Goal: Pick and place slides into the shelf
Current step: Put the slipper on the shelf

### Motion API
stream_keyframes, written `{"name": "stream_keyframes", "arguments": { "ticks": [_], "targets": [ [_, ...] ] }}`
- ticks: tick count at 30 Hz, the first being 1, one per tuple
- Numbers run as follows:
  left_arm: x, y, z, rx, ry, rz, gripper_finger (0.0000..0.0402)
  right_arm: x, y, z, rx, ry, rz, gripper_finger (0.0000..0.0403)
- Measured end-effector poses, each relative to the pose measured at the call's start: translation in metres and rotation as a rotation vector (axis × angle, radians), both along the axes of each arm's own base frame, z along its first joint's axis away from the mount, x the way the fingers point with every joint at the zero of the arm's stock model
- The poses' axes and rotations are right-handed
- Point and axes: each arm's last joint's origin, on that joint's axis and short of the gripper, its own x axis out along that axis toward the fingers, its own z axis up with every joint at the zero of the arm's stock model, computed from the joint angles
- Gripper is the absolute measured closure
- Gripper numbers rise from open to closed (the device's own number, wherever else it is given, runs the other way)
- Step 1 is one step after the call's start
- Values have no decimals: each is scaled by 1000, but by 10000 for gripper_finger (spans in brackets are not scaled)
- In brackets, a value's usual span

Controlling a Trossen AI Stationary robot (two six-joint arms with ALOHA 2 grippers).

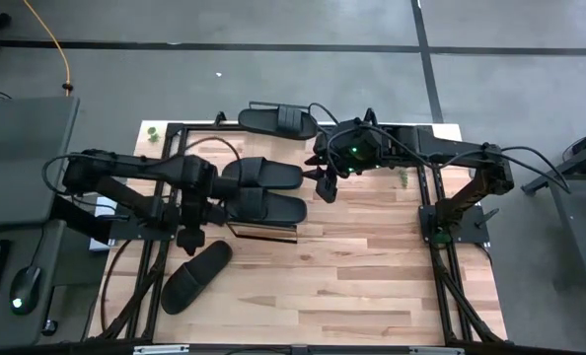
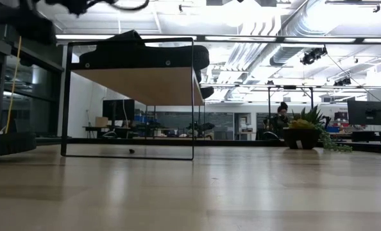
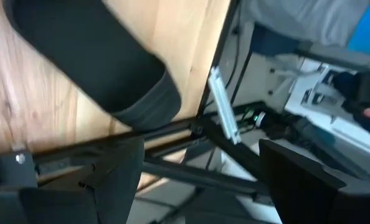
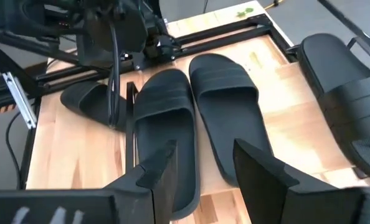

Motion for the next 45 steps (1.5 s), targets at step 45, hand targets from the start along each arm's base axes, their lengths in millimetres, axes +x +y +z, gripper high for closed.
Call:
{"name": "stream_keyframes", "arguments": {
  "ticks": [45],
  "targets": [
    [-13, -45, -87, 41, -24, -254, 103, -1, 2, -1, 78, 2, -98, 256]
  ]
}}
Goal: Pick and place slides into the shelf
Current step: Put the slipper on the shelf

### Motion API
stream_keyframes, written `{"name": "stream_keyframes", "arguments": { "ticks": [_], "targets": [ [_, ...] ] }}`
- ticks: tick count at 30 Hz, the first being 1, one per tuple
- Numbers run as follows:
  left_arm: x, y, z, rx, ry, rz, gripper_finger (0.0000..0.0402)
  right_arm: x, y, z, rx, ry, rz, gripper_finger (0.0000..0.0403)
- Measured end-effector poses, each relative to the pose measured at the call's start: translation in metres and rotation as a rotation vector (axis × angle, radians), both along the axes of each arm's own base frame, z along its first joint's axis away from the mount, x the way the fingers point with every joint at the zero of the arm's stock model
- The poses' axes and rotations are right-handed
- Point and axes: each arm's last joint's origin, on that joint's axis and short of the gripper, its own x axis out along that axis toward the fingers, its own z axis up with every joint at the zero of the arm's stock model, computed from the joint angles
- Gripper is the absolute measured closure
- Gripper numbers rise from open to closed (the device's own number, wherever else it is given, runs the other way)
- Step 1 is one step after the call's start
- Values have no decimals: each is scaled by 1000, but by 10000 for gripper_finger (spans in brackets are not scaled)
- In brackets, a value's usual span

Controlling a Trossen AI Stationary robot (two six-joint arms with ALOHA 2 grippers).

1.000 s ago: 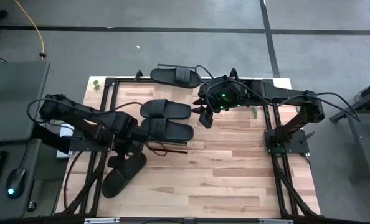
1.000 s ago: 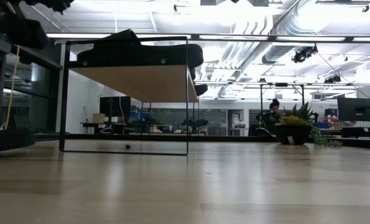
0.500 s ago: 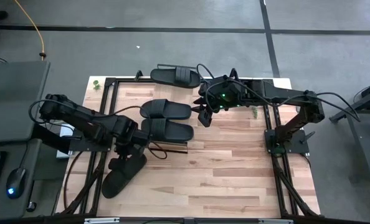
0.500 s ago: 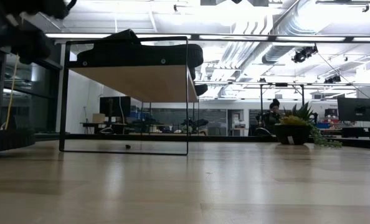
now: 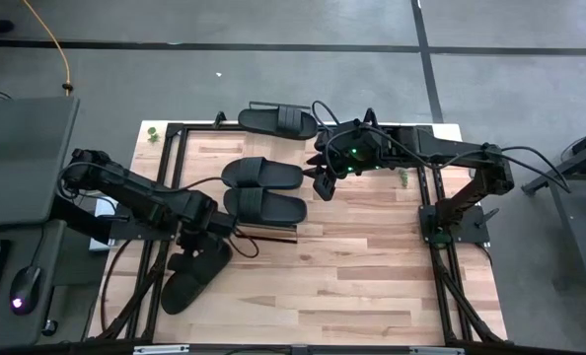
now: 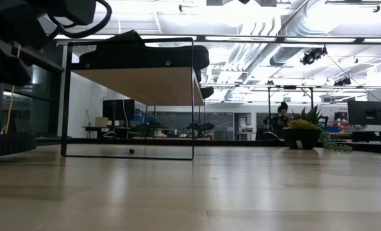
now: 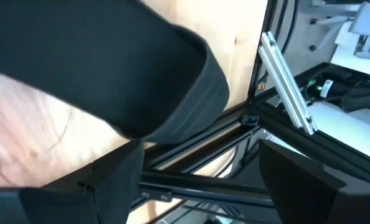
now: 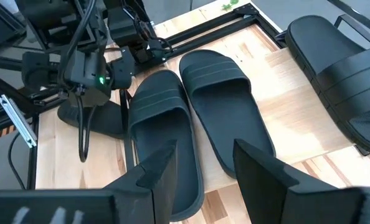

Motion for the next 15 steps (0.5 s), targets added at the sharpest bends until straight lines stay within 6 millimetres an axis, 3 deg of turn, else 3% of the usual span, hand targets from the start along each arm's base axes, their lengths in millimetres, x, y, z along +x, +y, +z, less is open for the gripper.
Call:
{"name": "stream_keyframes", "arguments": {
  "ticks": [8, 15],
  "targets": [
    [1, -1, -7, -34, -33, 6, 103, 0, 0, 0, -5, 0, -4, 256],
    [-3, -16, -19, -71, -21, -17, 103, 0, 0, 0, -4, 1, -4, 256]
  ]
}}
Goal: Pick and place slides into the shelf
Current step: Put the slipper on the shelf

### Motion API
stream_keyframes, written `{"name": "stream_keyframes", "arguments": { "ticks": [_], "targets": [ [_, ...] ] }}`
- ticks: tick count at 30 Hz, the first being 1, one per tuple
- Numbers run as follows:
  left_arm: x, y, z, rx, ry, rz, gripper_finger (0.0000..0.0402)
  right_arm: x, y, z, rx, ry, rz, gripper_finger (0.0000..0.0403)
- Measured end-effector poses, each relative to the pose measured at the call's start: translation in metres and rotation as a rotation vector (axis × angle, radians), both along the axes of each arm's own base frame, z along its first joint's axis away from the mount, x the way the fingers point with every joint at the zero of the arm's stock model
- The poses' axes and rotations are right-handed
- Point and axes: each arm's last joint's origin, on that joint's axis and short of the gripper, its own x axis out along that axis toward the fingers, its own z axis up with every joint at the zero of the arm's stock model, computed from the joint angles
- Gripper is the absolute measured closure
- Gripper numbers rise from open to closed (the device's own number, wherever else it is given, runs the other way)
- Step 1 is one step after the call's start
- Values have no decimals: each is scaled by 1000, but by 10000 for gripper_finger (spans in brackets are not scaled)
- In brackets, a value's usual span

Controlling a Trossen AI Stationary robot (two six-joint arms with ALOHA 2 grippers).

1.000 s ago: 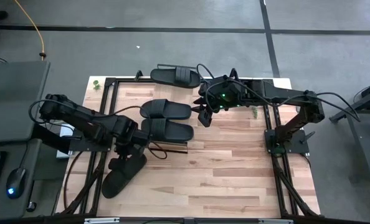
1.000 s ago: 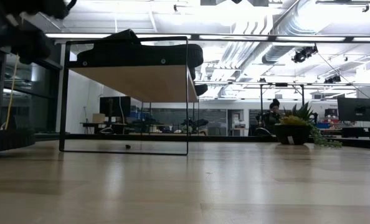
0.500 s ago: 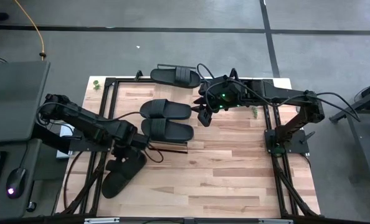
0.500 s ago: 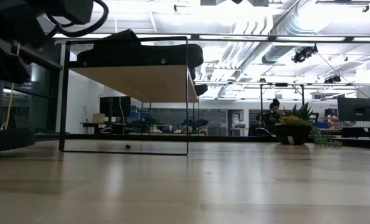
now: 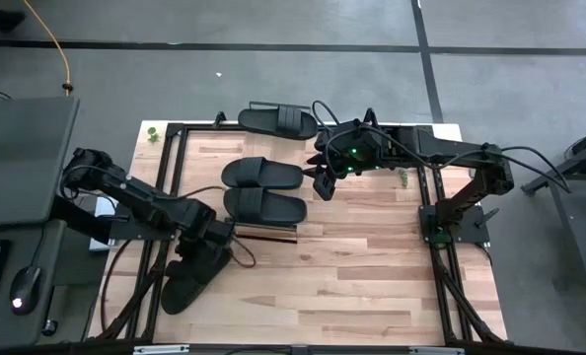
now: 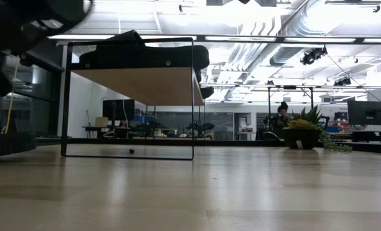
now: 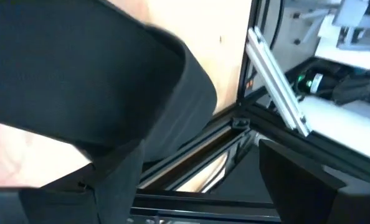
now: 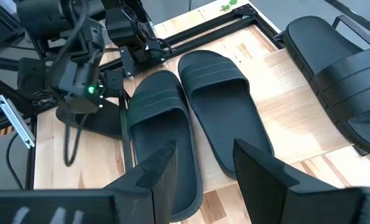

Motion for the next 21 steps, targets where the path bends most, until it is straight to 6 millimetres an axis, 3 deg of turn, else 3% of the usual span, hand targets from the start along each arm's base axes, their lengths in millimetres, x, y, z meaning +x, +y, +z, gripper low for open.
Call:
{"name": "stream_keyframes", "arguments": {
  "ticks": [9, 21],
  "targets": [
    [-6, -17, -13, 2, 10, -15, 103, 0, 0, 0, 1, 0, 0, 256],
    [5, -20, -18, 20, -61, 55, 103, 0, 0, 0, 23, -3, -14, 256]
  ]
}}
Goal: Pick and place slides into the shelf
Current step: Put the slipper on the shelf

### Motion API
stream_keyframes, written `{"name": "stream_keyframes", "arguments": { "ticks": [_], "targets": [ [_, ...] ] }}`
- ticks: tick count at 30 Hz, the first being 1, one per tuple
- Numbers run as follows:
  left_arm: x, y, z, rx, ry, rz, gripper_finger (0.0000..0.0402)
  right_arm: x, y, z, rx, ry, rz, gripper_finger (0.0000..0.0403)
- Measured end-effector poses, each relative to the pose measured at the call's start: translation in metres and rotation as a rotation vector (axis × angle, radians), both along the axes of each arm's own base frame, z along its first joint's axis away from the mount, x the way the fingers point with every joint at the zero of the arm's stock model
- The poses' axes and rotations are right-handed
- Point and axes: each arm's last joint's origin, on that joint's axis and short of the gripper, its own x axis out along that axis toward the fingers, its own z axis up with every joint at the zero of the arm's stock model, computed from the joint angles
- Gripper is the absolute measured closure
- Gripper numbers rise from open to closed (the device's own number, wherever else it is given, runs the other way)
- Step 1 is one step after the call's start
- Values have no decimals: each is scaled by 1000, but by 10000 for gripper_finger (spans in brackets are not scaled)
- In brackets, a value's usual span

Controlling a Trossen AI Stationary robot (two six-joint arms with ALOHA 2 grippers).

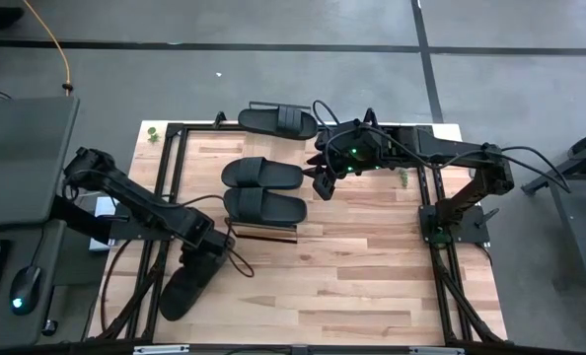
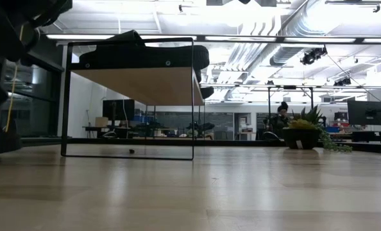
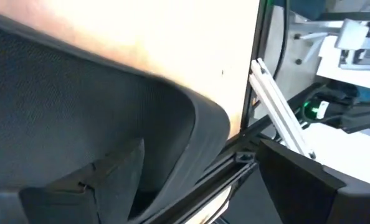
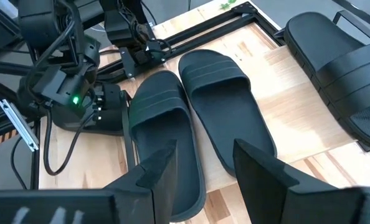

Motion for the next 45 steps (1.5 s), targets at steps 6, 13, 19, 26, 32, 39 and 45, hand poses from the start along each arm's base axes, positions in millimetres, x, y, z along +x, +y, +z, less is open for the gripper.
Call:
{"name": "stream_keyframes", "arguments": {
  "ticks": [6, 13, 19, 26, 32, 39, 45],
  "targets": [
    [6, -3, -10, -38, 44, -7, 103, 0, 0, 0, 3, 1, -2, 256],
    [7, -10, -22, -85, 97, -65, 104, 0, 0, 0, 18, 2, -7, 256],
    [4, -18, -22, -122, 93, -114, 147, 0, 0, -1, 17, 2, -15, 256],
    [5, -21, -23, -100, 67, -122, 248, -1, 0, -1, 6, 6, -21, 256],
    [5, -21, -23, -87, 83, -102, 344, -1, -1, -1, -10, 7, -38, 256],
    [5, -21, -23, -87, 96, -89, 384, -1, -1, -1, -18, 7, -36, 256],
    [5, -21, -23, -79, 121, -64, 395, -1, -1, -1, -20, 8, -33, 256]
  ]
}}
